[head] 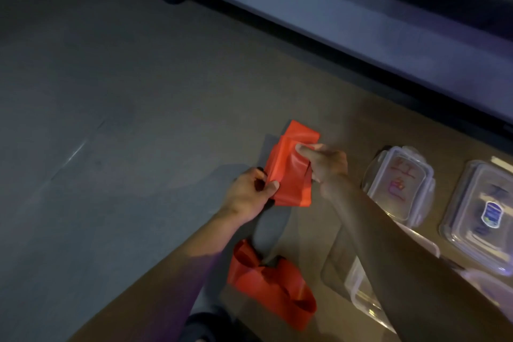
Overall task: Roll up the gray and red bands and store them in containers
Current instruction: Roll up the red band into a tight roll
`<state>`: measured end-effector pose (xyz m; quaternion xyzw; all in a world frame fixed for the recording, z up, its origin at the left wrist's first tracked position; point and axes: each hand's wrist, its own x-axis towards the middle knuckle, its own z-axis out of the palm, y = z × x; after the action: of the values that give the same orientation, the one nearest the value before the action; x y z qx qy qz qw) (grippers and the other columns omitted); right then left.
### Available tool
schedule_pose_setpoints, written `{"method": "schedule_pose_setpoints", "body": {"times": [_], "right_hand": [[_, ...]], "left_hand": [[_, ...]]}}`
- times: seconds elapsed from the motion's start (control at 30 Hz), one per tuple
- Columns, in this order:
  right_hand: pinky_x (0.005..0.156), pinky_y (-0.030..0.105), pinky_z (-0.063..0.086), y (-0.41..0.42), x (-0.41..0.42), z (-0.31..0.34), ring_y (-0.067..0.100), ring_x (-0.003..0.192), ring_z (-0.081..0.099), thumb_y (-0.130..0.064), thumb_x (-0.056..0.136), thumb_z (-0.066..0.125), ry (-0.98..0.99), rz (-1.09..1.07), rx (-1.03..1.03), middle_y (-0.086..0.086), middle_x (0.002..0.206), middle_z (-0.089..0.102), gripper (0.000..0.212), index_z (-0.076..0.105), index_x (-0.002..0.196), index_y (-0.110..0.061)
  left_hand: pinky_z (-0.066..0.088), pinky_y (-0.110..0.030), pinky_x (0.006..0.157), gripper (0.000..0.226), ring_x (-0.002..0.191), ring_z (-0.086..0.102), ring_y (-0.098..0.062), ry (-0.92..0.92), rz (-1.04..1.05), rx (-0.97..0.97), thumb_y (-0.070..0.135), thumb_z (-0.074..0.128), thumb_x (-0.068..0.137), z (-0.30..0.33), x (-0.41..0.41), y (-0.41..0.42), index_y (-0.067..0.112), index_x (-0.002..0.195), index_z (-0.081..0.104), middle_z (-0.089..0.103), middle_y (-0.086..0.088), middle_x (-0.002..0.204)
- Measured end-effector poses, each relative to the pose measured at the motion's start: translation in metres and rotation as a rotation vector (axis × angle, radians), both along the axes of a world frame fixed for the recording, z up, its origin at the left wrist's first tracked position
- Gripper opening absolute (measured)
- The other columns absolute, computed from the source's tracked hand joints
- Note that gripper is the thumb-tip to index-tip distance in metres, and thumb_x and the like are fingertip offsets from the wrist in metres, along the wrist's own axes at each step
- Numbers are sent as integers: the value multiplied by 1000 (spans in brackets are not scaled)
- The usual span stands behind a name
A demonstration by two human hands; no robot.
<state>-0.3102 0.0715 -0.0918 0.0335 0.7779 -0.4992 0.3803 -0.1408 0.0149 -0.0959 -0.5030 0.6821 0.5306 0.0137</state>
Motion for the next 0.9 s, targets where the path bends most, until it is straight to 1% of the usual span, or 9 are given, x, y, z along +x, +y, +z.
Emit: {"method": "schedule_pose_setpoints", "body": {"times": [0.1, 0.27, 0.4, 0.47, 0.53, 0.63, 0.8, 0.83, 0.9], "right_hand": [[73, 33, 57, -3, -2, -3, 15, 73, 69, -26, 74, 90, 98, 69, 82, -3, 70, 73, 19, 73, 66, -23], [49, 18, 44, -6, -1, 2, 1, 51, 56, -25, 76, 89, 33, 97, 107, -15, 51, 60, 20, 71, 67, -25], [70, 30, 54, -4, 5, -1, 13, 73, 68, -45, 61, 92, 135, 144, 168, -8, 67, 71, 24, 74, 61, -29], [84, 42, 58, -3, 12, 0, 19, 84, 73, -66, 42, 79, 169, 143, 211, -8, 73, 75, 32, 75, 66, -45], [92, 50, 56, -1, 18, -3, 23, 94, 73, -76, 32, 64, 187, 159, 250, -8, 79, 76, 44, 69, 74, -60], [94, 49, 55, 2, 29, -6, 24, 103, 70, -78, 31, 62, 170, 163, 236, -11, 86, 76, 44, 66, 73, -65], [94, 46, 56, 13, 31, -3, 18, 89, 74, -48, 54, 92, 143, 77, 100, -9, 81, 78, 19, 75, 59, -40], [96, 47, 56, 16, 29, -3, 19, 92, 74, -50, 52, 91, 151, 64, 103, -10, 82, 78, 20, 76, 62, -43], [99, 54, 52, 21, 25, -2, 27, 106, 70, -70, 39, 84, 198, 61, 131, -8, 93, 76, 41, 75, 75, -53]], "left_hand": [[55, -34, 77, 28, 85, 68, -19, -137, -83, -123, 49, 70, 88, 1, -4, -6, 30, 76, 53, 71, 5, 87], [52, -37, 82, 32, 100, 65, -29, -332, -197, -252, 58, 66, 84, 11, -16, -8, 29, 80, 51, 70, 0, 98], [49, -37, 84, 34, 105, 64, -33, -379, -207, -267, 58, 66, 82, 16, -22, -5, 27, 93, 57, 69, -4, 105], [47, -37, 85, 34, 108, 63, -34, -386, -201, -257, 57, 67, 82, 19, -24, -4, 27, 98, 58, 69, -5, 110], [47, -37, 87, 36, 111, 62, -35, -398, -202, -254, 57, 68, 82, 22, -25, -5, 28, 100, 59, 68, -6, 113], [48, -38, 89, 35, 113, 62, -35, -403, -200, -236, 56, 69, 82, 23, -26, -5, 28, 101, 59, 68, -7, 116], [50, -38, 90, 31, 113, 63, -34, -416, -196, -200, 56, 68, 84, 22, -24, -9, 29, 99, 61, 68, -6, 115], [50, -37, 90, 30, 113, 63, -32, -422, -190, -184, 56, 69, 84, 22, -24, -11, 30, 97, 63, 69, -5, 115], [49, -37, 90, 30, 114, 63, -31, -431, -184, -157, 57, 70, 84, 21, -25, -14, 32, 96, 64, 68, -3, 116]]}}
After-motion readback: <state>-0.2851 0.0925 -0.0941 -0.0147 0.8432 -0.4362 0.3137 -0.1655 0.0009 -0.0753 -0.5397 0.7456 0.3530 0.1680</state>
